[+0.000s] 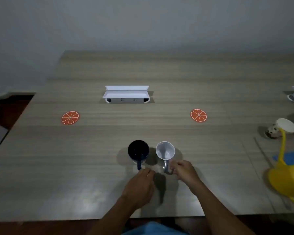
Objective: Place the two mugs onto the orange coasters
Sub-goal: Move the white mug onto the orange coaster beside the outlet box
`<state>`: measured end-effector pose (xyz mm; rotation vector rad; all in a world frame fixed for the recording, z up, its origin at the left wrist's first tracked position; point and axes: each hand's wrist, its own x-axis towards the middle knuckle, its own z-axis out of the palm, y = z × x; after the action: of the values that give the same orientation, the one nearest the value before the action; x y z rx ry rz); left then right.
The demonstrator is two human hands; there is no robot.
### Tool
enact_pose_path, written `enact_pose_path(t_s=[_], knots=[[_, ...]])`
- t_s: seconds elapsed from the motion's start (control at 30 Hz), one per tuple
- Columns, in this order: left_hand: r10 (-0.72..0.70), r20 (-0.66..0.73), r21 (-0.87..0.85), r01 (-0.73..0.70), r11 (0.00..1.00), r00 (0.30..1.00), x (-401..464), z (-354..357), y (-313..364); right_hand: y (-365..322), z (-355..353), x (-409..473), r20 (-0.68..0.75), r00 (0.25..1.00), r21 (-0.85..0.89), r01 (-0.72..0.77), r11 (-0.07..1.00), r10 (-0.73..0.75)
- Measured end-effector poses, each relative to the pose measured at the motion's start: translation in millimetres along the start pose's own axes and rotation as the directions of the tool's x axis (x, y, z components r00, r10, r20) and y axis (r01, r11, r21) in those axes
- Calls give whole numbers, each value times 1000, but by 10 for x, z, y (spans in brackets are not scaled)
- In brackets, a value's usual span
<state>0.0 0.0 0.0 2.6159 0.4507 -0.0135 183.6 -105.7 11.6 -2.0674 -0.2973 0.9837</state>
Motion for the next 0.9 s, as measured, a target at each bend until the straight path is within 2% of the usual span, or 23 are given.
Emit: enact_pose_path(t_s=[0.07,0.17,0.27,0.37,0.53,0.63,0.8,0.9], knots=[[-59,47,-58,61,996,997,13,61,8,-16,36,-46,41,999,72,-17,997,14],[-159,170,60,151,987,973,49,209,3,-29,102,-96,62,998,121,10,993,-17],[-221,277,230,159,960,935,67,386,60,-15,170,-103,53,999,164,-12,986,4],[-244,281,254,173,951,928,79,484,117,73,203,-98,-21,1000,204,-1,979,5],[-204,202,200,164,966,958,268,520,184,171,-16,-58,-157,987,243,70,967,-32],[-218,225,154,186,970,950,482,522,252,226,-166,-38,-212,976,231,106,967,-56],[-244,218,195,203,960,945,907,422,307,283,-388,45,-278,960,238,111,965,-42],[-270,244,161,236,958,931,1185,360,299,284,-519,142,-313,949,236,119,964,-40]])
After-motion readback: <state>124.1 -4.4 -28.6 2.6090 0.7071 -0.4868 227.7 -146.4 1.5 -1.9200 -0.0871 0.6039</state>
